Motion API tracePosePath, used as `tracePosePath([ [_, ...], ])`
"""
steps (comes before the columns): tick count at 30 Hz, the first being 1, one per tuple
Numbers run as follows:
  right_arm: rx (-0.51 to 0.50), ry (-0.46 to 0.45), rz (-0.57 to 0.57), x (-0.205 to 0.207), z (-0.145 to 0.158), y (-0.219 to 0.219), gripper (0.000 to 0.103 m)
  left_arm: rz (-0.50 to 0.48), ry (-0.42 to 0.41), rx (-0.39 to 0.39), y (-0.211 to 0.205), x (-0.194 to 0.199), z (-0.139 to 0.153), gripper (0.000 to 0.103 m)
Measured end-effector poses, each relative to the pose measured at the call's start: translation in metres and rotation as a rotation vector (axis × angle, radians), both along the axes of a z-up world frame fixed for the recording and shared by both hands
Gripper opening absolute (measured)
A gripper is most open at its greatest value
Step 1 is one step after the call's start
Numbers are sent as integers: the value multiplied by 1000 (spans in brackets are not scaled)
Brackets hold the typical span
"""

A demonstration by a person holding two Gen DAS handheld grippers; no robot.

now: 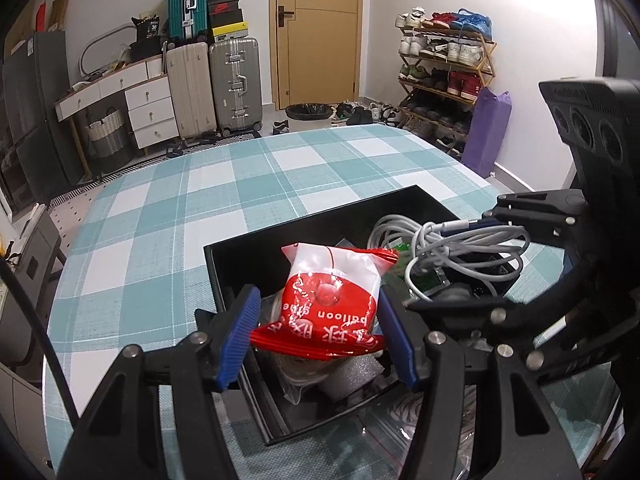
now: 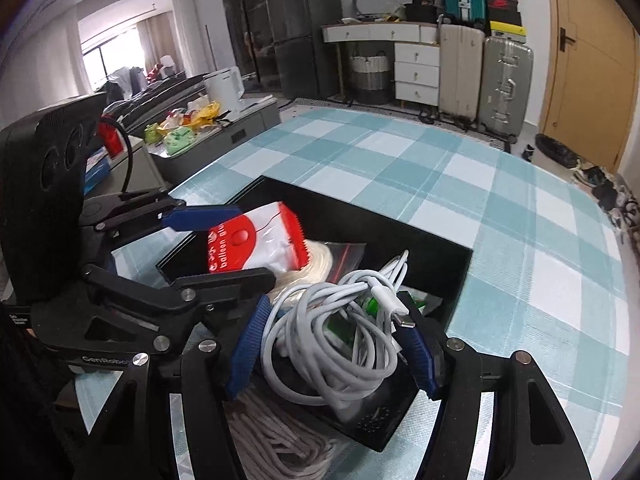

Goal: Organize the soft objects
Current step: 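Lower the packet and cables into the black box and open both tools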

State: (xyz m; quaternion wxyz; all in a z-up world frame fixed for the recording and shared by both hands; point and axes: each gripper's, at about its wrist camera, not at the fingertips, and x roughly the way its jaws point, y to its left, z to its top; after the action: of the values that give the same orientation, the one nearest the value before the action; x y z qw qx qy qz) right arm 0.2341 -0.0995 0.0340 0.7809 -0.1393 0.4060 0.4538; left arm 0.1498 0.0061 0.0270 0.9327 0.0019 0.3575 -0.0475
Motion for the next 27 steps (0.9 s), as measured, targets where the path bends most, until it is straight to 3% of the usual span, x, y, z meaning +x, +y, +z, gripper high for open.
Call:
tracePosePath([
  [16, -18, 13, -41, -17, 1, -3, 65, -25, 15, -14, -3, -3, 2, 61],
  [22, -8, -106, -68, -25, 13, -12, 89, -25, 26, -70, 3, -3, 4, 67],
  [27, -12, -137, -130, -30, 19, -29, 99, -38, 12, -55, -5, -11, 8, 88],
])
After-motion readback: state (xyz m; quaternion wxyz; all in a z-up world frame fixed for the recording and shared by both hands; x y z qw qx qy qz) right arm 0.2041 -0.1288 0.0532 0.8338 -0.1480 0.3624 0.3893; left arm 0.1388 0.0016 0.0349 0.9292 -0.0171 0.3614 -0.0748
